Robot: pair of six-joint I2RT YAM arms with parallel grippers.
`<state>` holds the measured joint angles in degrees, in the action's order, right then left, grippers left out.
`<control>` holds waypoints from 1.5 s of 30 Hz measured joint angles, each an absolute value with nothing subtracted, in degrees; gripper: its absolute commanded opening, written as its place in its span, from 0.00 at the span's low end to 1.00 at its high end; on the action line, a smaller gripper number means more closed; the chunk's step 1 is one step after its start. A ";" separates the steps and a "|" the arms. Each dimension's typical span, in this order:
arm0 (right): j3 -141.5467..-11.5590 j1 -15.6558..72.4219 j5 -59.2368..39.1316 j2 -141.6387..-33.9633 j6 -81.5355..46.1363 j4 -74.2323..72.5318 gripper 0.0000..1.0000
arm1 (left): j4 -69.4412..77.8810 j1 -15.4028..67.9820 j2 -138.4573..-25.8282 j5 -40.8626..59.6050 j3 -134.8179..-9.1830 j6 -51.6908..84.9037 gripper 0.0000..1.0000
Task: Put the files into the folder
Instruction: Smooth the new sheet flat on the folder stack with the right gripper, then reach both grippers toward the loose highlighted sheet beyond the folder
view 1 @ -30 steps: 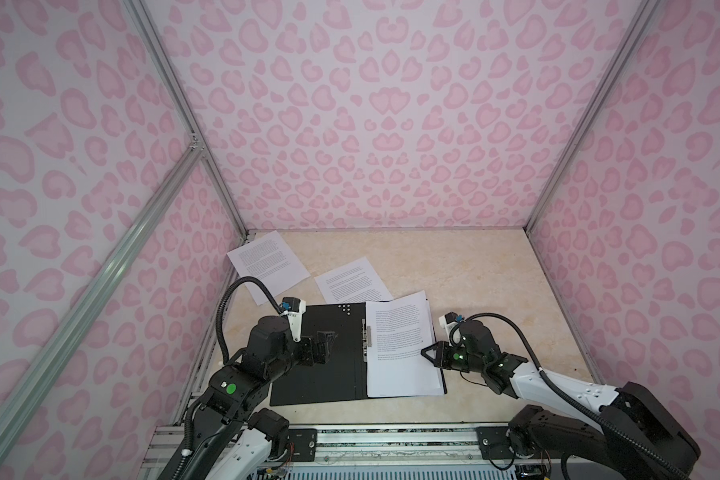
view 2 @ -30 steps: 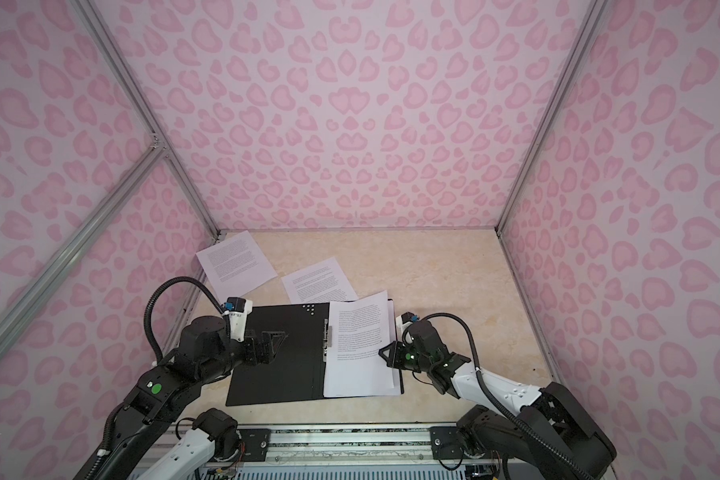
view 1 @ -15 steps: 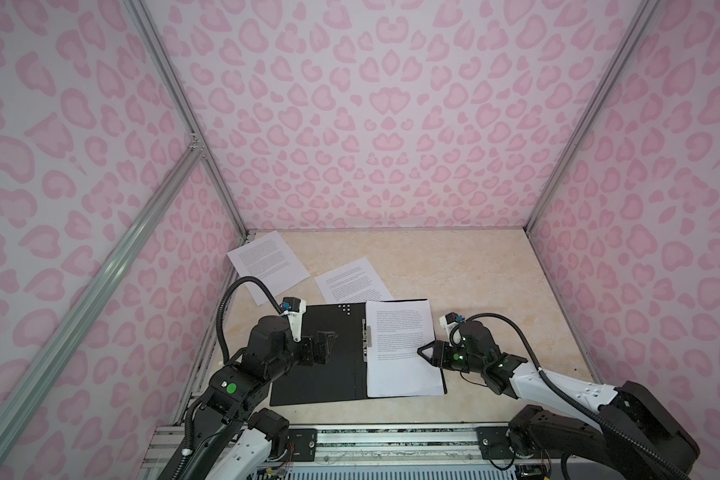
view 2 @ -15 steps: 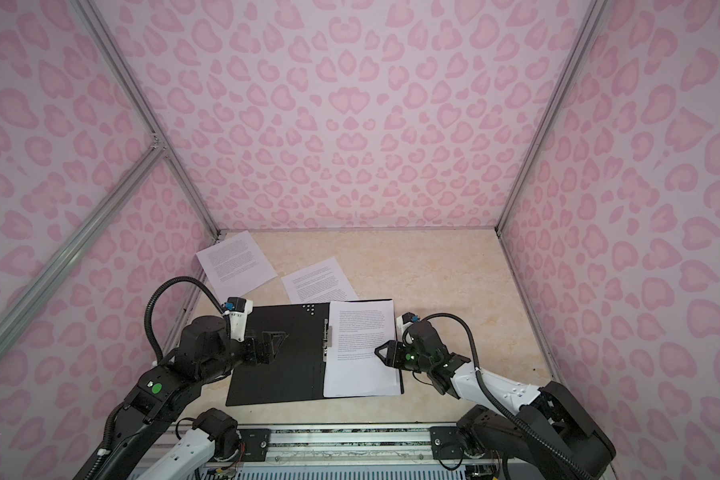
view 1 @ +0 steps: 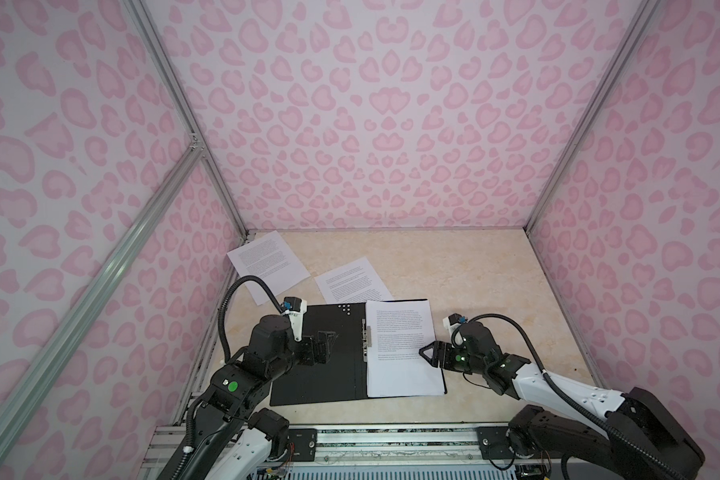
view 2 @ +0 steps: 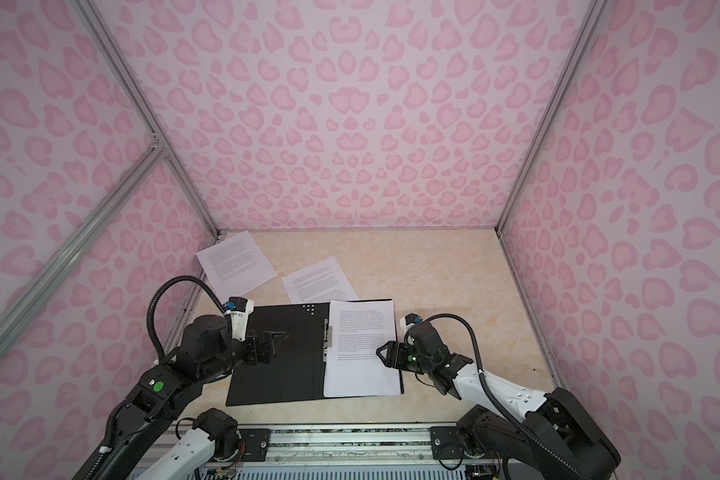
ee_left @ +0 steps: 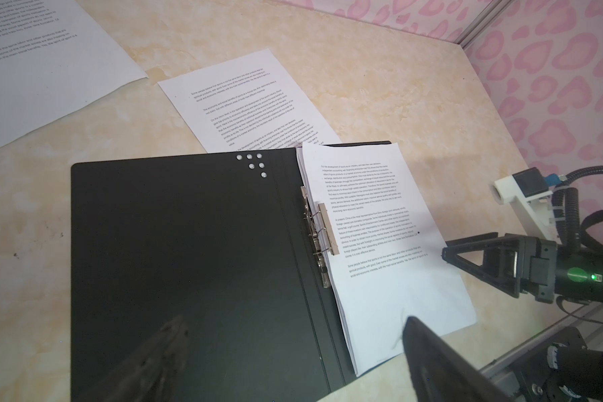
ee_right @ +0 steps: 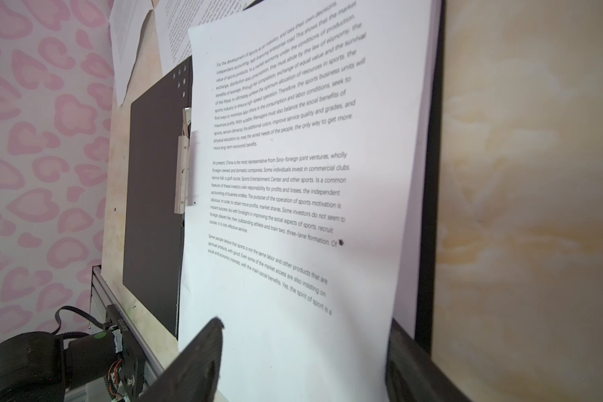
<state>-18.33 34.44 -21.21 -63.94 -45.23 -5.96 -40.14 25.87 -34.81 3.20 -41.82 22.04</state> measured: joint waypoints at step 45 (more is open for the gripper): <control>-105.08 31.33 -29.47 -127.81 -25.32 25.10 0.30 | -19.07 2.28 -103.44 21.96 -68.69 29.56 0.92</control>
<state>-105.08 31.33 -29.47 -127.81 -25.32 25.10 -19.07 2.28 -103.44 21.96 -68.69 29.56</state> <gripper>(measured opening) 0.300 0.922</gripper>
